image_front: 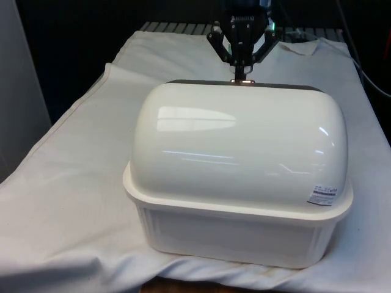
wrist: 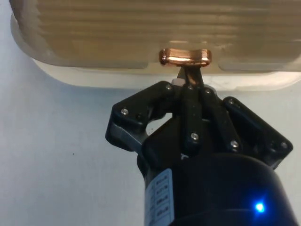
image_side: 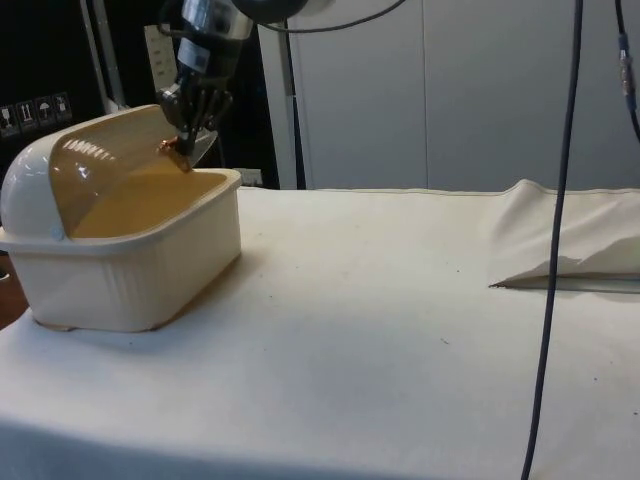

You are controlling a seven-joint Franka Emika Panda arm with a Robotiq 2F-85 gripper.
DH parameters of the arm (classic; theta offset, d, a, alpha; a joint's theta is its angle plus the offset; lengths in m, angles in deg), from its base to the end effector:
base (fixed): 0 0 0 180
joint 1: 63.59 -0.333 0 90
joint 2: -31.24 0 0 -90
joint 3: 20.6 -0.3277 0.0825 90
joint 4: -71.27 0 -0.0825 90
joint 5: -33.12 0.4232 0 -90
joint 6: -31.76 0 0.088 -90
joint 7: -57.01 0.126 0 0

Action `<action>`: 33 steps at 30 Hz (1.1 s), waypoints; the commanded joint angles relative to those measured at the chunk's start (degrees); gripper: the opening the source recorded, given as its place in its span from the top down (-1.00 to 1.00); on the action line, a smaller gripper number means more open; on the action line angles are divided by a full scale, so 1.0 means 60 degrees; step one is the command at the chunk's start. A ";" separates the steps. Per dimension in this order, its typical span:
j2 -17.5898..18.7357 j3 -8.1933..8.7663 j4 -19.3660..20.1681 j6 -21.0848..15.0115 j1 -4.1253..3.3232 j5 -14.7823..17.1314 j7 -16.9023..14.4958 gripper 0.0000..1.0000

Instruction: Open the lid, then close it.

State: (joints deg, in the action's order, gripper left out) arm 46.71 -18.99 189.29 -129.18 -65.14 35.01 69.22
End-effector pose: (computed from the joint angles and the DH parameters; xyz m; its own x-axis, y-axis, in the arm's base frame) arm 0.6669 -0.0015 0.3242 0.8621 -0.2385 0.4470 -0.2098 -0.9711 -0.1135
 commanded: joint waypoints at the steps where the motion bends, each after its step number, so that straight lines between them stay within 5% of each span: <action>1: 0.0019 0.0086 -0.0038 -0.0105 -0.0038 -0.0124 0.0076 1.00; 24: 0.0630 0.0029 -0.1184 -0.0688 -0.0010 -0.0038 -0.0029 1.00; 33: 0.0411 0.0095 -0.1136 -0.0745 -0.0038 -0.0095 0.0029 1.00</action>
State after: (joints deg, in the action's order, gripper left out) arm 49.46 -18.93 182.02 -133.02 -65.14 35.01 68.99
